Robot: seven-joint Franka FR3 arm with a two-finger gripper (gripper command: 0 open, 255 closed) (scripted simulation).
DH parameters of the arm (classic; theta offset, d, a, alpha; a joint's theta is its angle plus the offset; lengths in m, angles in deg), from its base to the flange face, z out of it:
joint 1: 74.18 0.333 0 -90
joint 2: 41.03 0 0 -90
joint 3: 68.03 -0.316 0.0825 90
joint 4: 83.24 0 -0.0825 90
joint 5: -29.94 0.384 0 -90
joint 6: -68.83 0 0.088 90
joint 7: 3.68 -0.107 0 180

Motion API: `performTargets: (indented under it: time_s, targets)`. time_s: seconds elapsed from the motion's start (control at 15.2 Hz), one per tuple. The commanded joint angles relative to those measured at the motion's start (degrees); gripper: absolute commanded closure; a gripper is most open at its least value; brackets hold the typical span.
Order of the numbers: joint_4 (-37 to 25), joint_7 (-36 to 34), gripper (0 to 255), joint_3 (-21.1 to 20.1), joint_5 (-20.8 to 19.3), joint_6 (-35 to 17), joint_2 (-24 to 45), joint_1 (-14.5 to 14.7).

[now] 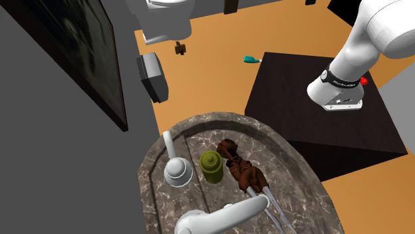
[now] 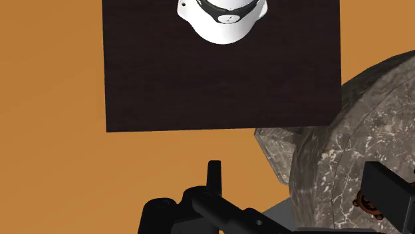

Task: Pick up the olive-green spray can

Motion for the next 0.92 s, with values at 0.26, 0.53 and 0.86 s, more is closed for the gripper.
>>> performTargets:
  time_s: [0.26,0.53,0.86]
  targets:
    - [3.5,-2.6,0,-3.0,4.0,-7.5,1.6,2.0]
    - [5.9,-4.8,0,-6.1,7.8,-15.3,4.6,4.2]
    - [7.1,-7.2,0,-10.1,12.1,-25.5,10.1,6.9]
